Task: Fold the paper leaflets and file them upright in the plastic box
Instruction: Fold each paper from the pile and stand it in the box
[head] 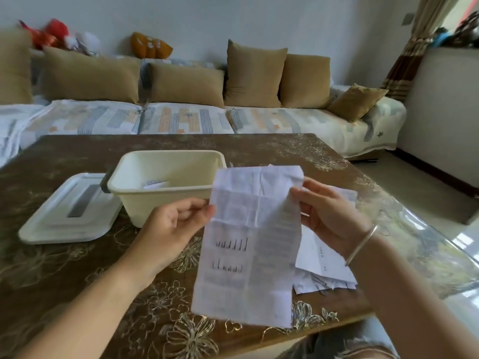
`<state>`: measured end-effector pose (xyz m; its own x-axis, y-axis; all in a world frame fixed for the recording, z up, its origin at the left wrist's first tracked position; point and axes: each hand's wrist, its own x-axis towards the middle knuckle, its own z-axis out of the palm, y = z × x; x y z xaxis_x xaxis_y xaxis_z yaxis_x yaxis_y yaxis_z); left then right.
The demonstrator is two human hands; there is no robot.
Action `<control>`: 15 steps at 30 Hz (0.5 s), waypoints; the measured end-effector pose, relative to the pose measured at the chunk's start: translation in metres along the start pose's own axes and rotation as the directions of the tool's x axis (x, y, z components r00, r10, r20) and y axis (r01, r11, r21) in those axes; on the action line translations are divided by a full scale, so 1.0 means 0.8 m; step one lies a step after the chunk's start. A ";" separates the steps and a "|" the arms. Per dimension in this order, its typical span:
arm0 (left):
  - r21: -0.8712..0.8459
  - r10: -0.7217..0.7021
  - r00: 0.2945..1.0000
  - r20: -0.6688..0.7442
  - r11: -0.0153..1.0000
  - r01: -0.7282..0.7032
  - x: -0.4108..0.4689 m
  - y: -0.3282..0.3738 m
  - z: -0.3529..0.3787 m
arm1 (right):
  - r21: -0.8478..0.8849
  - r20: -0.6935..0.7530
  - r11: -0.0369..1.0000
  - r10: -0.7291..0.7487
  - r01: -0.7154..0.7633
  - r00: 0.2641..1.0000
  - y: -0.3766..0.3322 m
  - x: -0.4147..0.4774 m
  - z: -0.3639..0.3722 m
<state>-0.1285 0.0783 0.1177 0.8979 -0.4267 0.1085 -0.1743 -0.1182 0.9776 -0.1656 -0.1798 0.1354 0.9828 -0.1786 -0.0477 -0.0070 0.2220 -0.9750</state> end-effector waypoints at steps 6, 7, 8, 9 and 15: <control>0.079 -0.205 0.977 -0.061 0.975 0.209 -0.046 -0.038 -0.011 | -0.153 -0.032 0.977 0.143 -0.146 0.989 0.092 -0.021 0.031; 0.114 -0.236 0.970 -0.065 0.964 0.242 -0.052 -0.050 -0.012 | -0.219 -0.042 0.960 0.169 -0.174 0.985 0.106 -0.024 0.036; 0.149 -0.266 0.962 -0.068 0.950 0.273 -0.061 -0.063 -0.014 | -0.302 -0.055 0.932 0.192 -0.199 0.980 0.122 -0.027 0.042; 0.182 -0.294 0.953 -0.072 0.936 0.302 -0.067 -0.075 -0.016 | -0.393 -0.076 0.893 0.205 -0.219 0.976 0.137 -0.028 0.044; 0.231 -0.414 0.900 -0.133 0.870 0.434 -0.098 -0.126 -0.024 | -0.596 -0.110 0.784 0.134 -0.173 0.985 0.185 -0.038 0.053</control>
<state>-0.1736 0.1406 0.0144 0.9346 -0.2157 -0.2829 0.1448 -0.4957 0.8563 -0.1885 -0.1008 0.0022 0.9466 -0.2514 -0.2018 -0.2859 -0.3657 -0.8857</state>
